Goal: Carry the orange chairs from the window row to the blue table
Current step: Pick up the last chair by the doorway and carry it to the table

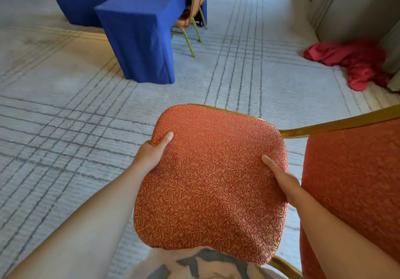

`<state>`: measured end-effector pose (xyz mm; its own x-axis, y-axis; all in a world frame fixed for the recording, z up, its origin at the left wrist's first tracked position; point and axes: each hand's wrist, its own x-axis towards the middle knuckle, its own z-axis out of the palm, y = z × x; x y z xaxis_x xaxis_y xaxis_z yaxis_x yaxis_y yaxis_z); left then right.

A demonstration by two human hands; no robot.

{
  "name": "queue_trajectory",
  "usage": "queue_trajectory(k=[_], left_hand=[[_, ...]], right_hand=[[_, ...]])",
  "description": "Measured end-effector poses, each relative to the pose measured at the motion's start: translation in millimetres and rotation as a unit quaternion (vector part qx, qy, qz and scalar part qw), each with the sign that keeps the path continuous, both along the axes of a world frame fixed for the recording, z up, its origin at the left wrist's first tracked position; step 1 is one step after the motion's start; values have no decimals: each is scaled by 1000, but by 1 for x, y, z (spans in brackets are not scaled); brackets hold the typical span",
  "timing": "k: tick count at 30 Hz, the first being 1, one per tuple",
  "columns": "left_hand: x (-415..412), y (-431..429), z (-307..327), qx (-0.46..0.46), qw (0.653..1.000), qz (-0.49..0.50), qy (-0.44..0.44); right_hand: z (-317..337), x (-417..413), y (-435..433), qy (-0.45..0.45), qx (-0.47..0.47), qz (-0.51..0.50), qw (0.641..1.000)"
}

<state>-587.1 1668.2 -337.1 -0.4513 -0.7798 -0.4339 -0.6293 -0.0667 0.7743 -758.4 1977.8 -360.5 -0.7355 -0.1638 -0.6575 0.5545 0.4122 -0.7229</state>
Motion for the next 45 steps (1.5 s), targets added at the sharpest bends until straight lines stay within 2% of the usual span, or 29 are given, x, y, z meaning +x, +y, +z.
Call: queue_trajectory(k=[6,13,18,24,32,45], left_hand=[[-113,-99,-16,5,1000,-25,4],[-262,-234,10,-42,997,-56,28],[-355,-302,9,-30,997,-70,22],[-464,-370,-13,-4,998,-63,18],[-641,-461,3,17,999,-14,45],[-831,-629,-5,9,999,-10,46]], right_hand=[[-12,-96,-94,-4,-3,-22,1000],[12,-221,-218,43,-17,-65,997],[22,-305,-279,53,-4,-78,996],[10,-423,-353,50,25,-61,997],[25,-622,-457,45,11,-33,998],[4,-832,-634,14,15,-12,1000]])
